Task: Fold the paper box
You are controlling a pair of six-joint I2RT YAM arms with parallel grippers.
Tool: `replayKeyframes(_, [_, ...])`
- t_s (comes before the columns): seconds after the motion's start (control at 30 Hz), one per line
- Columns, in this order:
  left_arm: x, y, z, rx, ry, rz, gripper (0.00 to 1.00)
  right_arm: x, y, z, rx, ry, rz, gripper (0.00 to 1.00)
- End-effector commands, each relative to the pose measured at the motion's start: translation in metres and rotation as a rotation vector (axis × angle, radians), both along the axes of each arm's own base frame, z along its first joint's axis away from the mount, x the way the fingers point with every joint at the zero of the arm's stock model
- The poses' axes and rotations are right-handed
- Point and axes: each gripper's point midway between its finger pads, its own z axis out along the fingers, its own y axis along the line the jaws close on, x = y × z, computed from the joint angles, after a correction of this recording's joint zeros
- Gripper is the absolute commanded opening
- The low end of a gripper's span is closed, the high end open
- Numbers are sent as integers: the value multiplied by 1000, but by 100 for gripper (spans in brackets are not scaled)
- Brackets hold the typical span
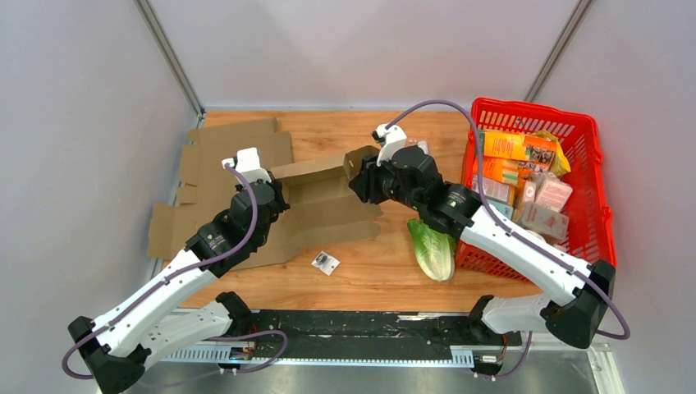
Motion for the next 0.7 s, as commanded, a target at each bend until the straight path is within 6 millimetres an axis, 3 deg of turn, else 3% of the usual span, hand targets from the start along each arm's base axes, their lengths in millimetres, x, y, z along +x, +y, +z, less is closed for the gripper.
replayKeyframes(0.0, [-1,-4,14,-55,-33,-10,0,5,16,10,26,-59,15,34])
replayKeyframes(0.07, [-1,-3,13,-46,-28,-7,0,4,21,9,20,-62,31,34])
replayKeyframes(0.13, [0,-2,13,-45,-29,-3,0,3,31,-4,6,-30,63,36])
replayKeyframes(0.23, [-1,-5,13,-56,-24,-14,0,-13,39,-2,30,19,156,43])
replayKeyframes(0.3, [-2,-5,11,-62,-18,-14,0,-18,25,6,33,17,158,49])
replayKeyframes(0.33, [-3,-4,5,-59,-12,-11,0,-24,7,30,71,-42,156,54])
replayKeyframes(0.4, [-3,-4,2,-58,-15,-14,0,-33,-12,29,28,-102,177,65])
replayKeyframes(0.43, [-4,-3,1,-53,-14,-15,0,-38,-26,38,24,-127,164,68])
replayKeyframes(0.67, [-9,2,8,-15,-28,-41,0,-22,-103,48,-23,-144,-63,66])
